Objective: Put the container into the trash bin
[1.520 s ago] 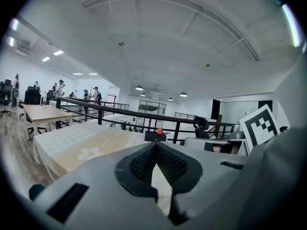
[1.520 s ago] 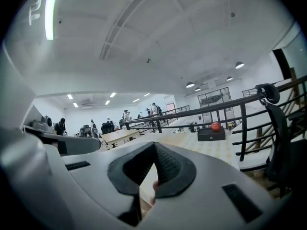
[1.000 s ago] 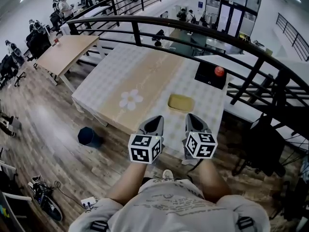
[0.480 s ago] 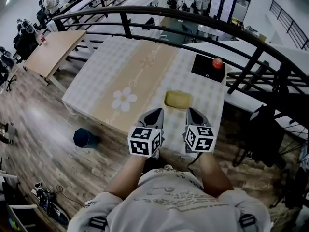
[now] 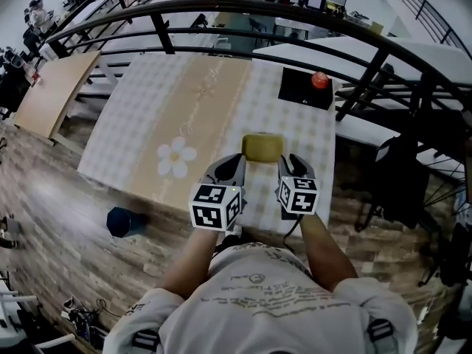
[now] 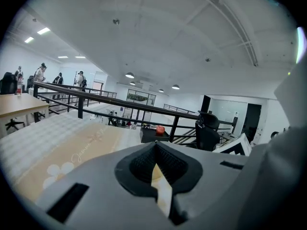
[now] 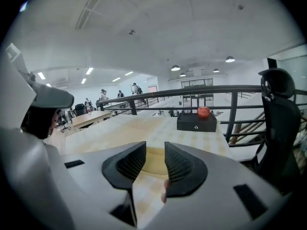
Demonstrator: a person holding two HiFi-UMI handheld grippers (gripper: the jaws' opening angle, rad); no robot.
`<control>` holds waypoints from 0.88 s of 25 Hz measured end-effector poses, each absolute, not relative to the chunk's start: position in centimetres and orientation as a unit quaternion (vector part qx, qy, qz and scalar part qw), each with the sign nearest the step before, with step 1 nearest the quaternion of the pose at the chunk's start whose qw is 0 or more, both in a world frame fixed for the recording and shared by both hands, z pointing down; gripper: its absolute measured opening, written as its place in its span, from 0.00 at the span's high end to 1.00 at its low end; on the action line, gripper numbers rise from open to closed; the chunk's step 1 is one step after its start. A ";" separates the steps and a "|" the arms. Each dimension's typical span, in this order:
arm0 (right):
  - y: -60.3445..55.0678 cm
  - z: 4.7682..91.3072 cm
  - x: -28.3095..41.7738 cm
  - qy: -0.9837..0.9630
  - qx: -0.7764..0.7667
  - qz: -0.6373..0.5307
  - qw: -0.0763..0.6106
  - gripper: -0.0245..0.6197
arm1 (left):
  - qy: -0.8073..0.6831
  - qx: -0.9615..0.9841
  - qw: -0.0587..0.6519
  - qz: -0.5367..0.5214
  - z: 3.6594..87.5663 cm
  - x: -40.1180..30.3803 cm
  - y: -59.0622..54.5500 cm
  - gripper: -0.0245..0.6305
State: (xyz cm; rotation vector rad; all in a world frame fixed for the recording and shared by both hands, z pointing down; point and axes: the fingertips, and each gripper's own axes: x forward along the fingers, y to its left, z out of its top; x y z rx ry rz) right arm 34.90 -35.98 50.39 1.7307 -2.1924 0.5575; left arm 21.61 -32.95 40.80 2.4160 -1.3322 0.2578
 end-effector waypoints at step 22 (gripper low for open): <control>-43.4 65.7 38.3 -0.663 0.632 0.322 0.238 0.76 | -0.482 0.850 0.187 0.101 41.3 20.6 -35.6 0.96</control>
